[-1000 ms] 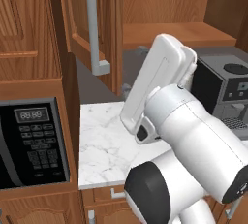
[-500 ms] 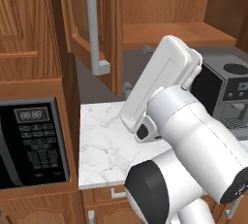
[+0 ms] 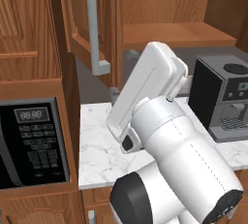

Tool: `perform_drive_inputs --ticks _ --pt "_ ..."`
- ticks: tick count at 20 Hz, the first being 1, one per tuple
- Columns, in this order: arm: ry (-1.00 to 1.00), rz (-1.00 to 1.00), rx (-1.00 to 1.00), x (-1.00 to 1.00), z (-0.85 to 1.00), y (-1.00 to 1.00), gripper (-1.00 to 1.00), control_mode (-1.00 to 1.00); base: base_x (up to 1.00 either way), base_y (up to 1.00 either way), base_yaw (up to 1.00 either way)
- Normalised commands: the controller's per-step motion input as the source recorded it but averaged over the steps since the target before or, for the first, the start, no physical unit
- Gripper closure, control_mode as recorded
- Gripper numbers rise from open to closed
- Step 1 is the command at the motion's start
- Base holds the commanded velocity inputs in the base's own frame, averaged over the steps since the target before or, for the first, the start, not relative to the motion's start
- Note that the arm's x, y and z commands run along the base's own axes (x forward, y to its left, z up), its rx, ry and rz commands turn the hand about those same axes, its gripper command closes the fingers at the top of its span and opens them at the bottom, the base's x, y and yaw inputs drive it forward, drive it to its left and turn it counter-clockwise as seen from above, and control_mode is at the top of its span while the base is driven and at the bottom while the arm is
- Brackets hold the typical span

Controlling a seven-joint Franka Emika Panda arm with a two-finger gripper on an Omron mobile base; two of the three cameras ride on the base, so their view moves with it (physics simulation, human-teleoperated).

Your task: Open the cabinet. Pick the spray and place it next to the sink. Then close the cabinet.

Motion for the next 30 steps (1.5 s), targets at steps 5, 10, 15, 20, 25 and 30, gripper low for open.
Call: perform_drive_inputs --ticks 5,10,15,20,25,30 --pt "0.0 -0.02 -0.02 0.2 0.0 0.27 -1.0 -1.0 0.0 0.0 0.0" --pt "0.0 -0.02 -0.03 0.24 0.0 0.28 -1.0 -1.0 0.0 0.0 0.0" --pt "0.0 -0.01 -0.04 0.2 0.0 0.2 -1.0 -1.0 0.0 0.0 0.0" --pt "0.06 -0.02 -0.01 0.18 0.0 -0.05 -1.0 -1.0 0.0 0.0 0.0" --pt "0.16 -0.07 0.0 0.17 0.0 -0.15 -1.0 -1.0 0.0 0.0 0.0" --pt "0.13 -0.06 0.0 0.28 0.0 0.0 -1.0 -1.0 0.0 0.0 0.0"
